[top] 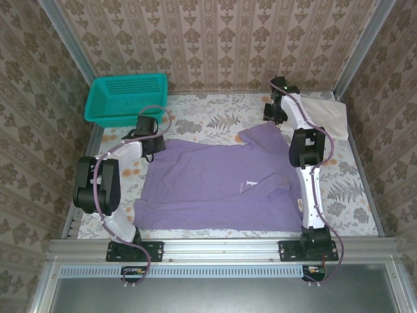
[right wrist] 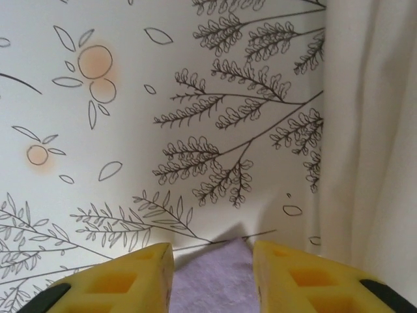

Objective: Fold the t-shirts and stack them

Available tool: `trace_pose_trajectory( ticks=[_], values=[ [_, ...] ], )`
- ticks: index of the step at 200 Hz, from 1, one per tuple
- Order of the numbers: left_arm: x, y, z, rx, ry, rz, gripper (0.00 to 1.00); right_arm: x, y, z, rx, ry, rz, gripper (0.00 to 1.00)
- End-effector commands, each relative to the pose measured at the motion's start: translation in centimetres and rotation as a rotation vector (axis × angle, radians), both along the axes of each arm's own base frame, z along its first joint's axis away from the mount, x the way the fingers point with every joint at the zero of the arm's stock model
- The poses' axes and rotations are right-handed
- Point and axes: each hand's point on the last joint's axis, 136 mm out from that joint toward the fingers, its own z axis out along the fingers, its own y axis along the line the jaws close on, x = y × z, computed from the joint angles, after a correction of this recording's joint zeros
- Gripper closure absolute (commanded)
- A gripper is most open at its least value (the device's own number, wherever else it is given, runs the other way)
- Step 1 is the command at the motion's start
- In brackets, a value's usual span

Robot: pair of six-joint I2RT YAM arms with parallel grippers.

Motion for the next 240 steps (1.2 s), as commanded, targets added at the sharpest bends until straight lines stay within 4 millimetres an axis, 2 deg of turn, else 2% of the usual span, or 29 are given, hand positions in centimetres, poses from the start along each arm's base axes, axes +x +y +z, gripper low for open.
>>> trace_pose_trajectory(
  ticks=[1, 56, 104, 123, 139, 158, 176, 189, 205, 240],
  values=[
    [0.6, -0.3, 1.4, 0.013, -0.026, -0.023, 1.00, -2.0, -0.6, -2.0, -0.046, 0.105, -0.013, 0.60],
    [0.5, -0.4, 1.3, 0.010, -0.025, -0.026, 1.00, -2.9, -0.2, -2.6, -0.026, 0.144, -0.013, 0.62],
    [0.8, -0.5, 1.2, 0.007, -0.028, -0.027, 1.00, -2.7, 0.5, -2.6, 0.015, 0.138, -0.004, 0.89],
    [1.0, -0.4, 1.2, 0.015, -0.030, -0.031, 1.00, -2.4, 0.8, -1.7, 0.030, 0.117, 0.002, 0.95],
    [1.1, -0.2, 1.4, 0.035, -0.035, -0.037, 1.00, -1.9, 1.3, 0.2, 0.032, 0.074, 0.021, 0.99],
    [1.2, 0.4, 1.6, 0.063, -0.041, -0.042, 1.00, -1.6, 2.1, 3.6, 0.039, 0.003, 0.058, 1.00],
    [1.5, 1.0, 1.8, 0.064, -0.050, -0.040, 1.00, -2.2, 3.2, 6.5, 0.066, -0.056, 0.087, 1.00],
    [1.6, 1.1, 1.9, 0.063, -0.056, -0.042, 1.00, -2.9, 3.7, 9.4, 0.083, -0.124, 0.096, 1.00],
    [1.6, 1.1, 2.3, 0.063, -0.067, -0.051, 1.00, -4.8, 4.0, 11.5, 0.114, -0.168, 0.095, 1.00],
    [1.2, 1.3, 2.3, 0.077, -0.070, -0.065, 1.00, -10.8, 4.0, 14.0, 0.151, -0.197, 0.098, 1.00]
  ],
)
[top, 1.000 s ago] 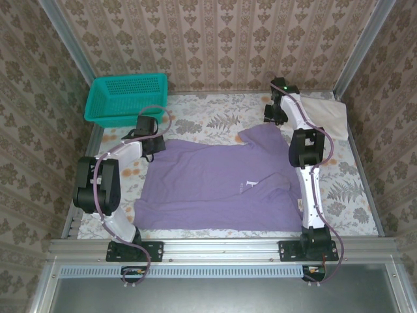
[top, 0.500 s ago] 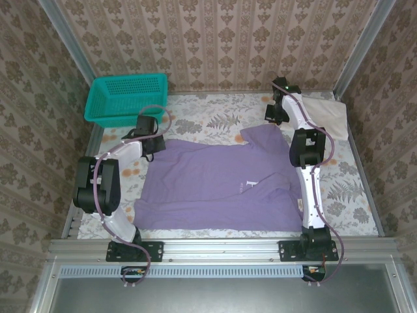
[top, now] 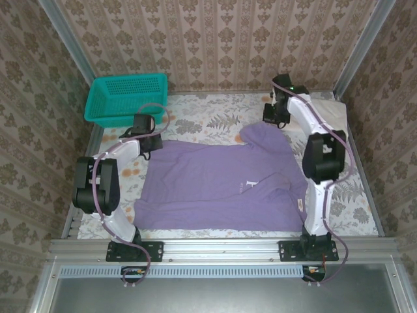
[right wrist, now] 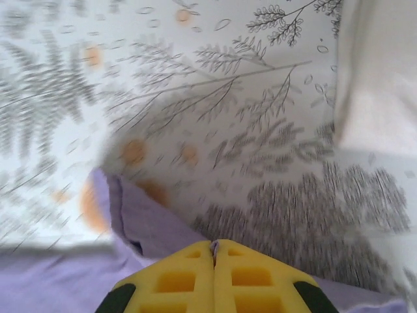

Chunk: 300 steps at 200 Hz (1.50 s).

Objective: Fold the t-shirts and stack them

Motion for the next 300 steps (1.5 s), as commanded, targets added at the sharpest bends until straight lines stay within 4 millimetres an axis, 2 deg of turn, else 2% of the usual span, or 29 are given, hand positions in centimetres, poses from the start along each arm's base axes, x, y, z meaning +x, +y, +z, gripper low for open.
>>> trace_pose_trajectory(
  ticks=[1, 28, 46, 75, 81, 116, 165, 227, 244, 270, 300],
  values=[
    [0.3, 0.2, 1.6, 0.024, -0.042, -0.027, 1.00, -2.6, 0.1, 3.2, 0.050, -0.087, 0.001, 1.00],
    [-0.7, 0.5, 1.6, 0.019, -0.040, -0.014, 1.00, -7.2, -0.5, 4.4, 0.099, -0.107, -0.014, 1.00],
    [-1.6, 0.8, 1.8, 0.018, -0.039, 0.001, 1.00, -9.9, -0.2, 4.9, 0.138, -0.125, 0.012, 1.00],
    [-3.4, 1.6, 1.9, 0.032, -0.036, 0.028, 1.00, -13.5, 0.2, 5.2, 0.182, -0.165, 0.056, 1.00],
    [-3.8, 1.8, 1.9, 0.041, -0.034, 0.035, 1.00, -14.4, 0.3, 5.9, 0.200, -0.192, 0.064, 1.00],
    [-5.8, 3.0, 1.5, 0.064, 0.003, 0.090, 1.00, -18.0, 0.7, 5.7, 0.252, -0.217, 0.068, 1.00],
    [-7.1, 3.0, 1.4, 0.035, 0.036, 0.122, 1.00, -20.1, 0.3, 6.5, 0.278, -0.232, 0.031, 1.00],
    [-5.5, 2.0, 0.7, 0.006, 0.076, 0.108, 1.00, -20.9, -0.5, 10.5, 0.340, -0.349, 0.005, 1.00],
    [-5.1, 1.8, 0.9, 0.005, 0.075, 0.103, 1.00, -21.5, -0.7, 10.8, 0.335, -0.358, 0.006, 1.00],
    [-4.8, 1.4, 2.3, 0.002, 0.031, 0.086, 1.00, -22.5, -0.9, 10.8, 0.331, -0.361, -0.002, 1.00],
    [-6.8, 1.9, 2.8, 0.002, 0.023, 0.118, 0.99, -24.2, -1.2, 10.3, 0.329, -0.361, -0.022, 1.00]
  ],
)
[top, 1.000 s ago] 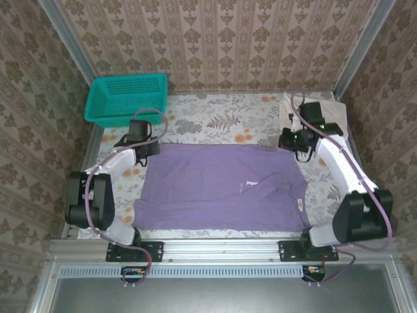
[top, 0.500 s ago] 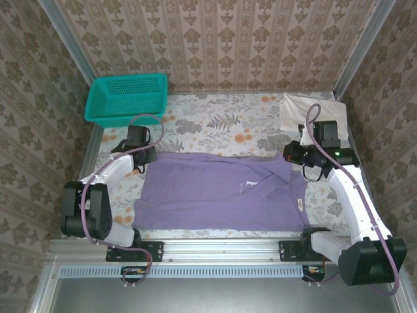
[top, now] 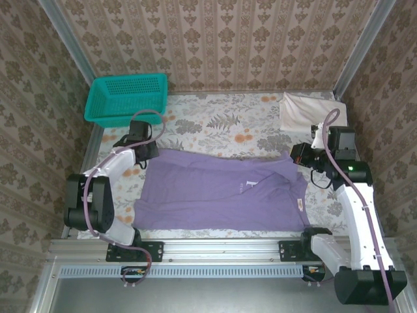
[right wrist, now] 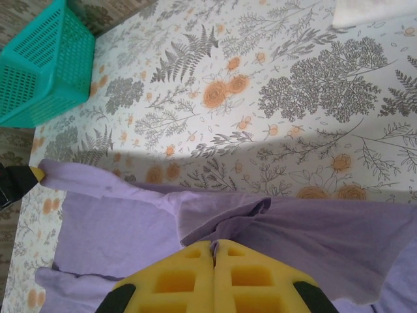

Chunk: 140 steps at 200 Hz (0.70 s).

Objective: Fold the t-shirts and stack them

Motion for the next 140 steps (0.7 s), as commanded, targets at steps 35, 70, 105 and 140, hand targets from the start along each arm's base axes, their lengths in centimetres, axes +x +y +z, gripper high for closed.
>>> trace_pose_trajectory(
  ticks=[35, 70, 105, 140],
  values=[
    [-6.5, 2.2, -1.1, -0.004, 0.077, 0.188, 0.89, -4.8, 0.7, -3.6, 0.099, 0.085, -0.037, 1.00],
    [-11.9, 5.9, -2.9, 0.018, 0.146, 0.459, 0.56, -7.7, -0.7, -7.8, 0.195, 0.201, -0.281, 0.74],
    [-10.4, 7.1, -0.4, -0.048, 0.054, 0.486, 0.42, -8.5, -2.2, -10.5, 0.279, 0.225, -0.488, 0.56],
    [-6.2, 2.9, 0.7, -0.151, 0.096, 0.237, 0.24, -5.3, -3.9, -12.6, 0.171, 0.323, -0.507, 0.56]
  ],
)
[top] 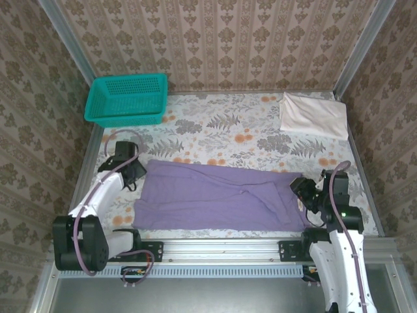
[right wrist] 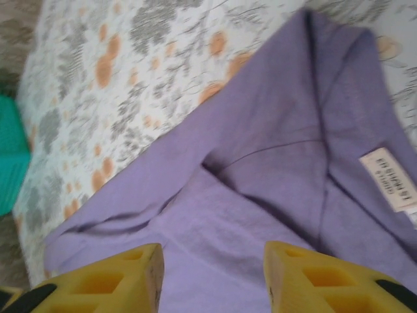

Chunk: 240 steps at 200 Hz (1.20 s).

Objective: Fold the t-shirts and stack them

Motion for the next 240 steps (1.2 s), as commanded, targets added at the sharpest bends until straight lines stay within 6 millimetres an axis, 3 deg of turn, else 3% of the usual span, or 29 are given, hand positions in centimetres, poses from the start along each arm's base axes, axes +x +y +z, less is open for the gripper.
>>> trace_pose_trajectory(
  ticks=[1, 15, 32, 65, 90, 112, 133, 187, 212, 228, 240],
  values=[
    [3.2, -3.1, 1.3, -0.087, -0.011, -0.164, 0.23, 2.8, -1.5, -1.3, -0.034, 0.090, -0.041, 0.57],
    [4.3, -4.8, 0.9, -0.117, 0.048, -0.259, 0.18, 4.7, -1.2, -2.5, -0.050, 0.190, 0.053, 0.65],
    [5.2, -5.6, 0.0, -0.114, 0.125, -0.302, 0.13, 6.6, -1.2, -3.9, -0.093, 0.287, 0.136, 0.66],
    [6.5, -7.0, -2.3, -0.188, 0.231, -0.285, 0.13, 9.4, -2.0, -6.4, -0.162, 0.397, 0.186, 0.71],
    [7.3, -7.7, -4.3, -0.183, 0.295, -0.277, 0.16, 11.0, -1.2, -8.3, -0.122, 0.454, 0.217, 0.72],
    [8.1, -8.6, -5.4, -0.215, 0.287, -0.273, 0.24, 11.5, -0.9, -10.2, -0.115, 0.522, 0.233, 0.74],
    [8.6, -8.9, -6.4, -0.203, 0.307, -0.279, 0.41, 12.0, -1.4, -11.5, -0.128, 0.568, 0.211, 0.75],
    [9.3, -7.3, -6.3, -0.146, 0.269, -0.275, 0.87, 16.1, -2.1, -12.1, -0.101, 0.523, 0.141, 0.76],
    [9.1, -4.8, -5.2, -0.045, 0.257, -0.215, 0.86, 17.7, -2.8, -12.2, -0.084, 0.522, 0.102, 0.77],
    [8.6, -3.2, -4.6, -0.017, 0.236, -0.148, 0.75, 18.4, -3.1, -12.1, -0.074, 0.506, 0.074, 0.75],
    [8.5, -2.5, -4.2, -0.024, 0.216, -0.124, 0.75, 18.7, -3.3, -12.0, -0.066, 0.499, 0.059, 0.73]
  ],
)
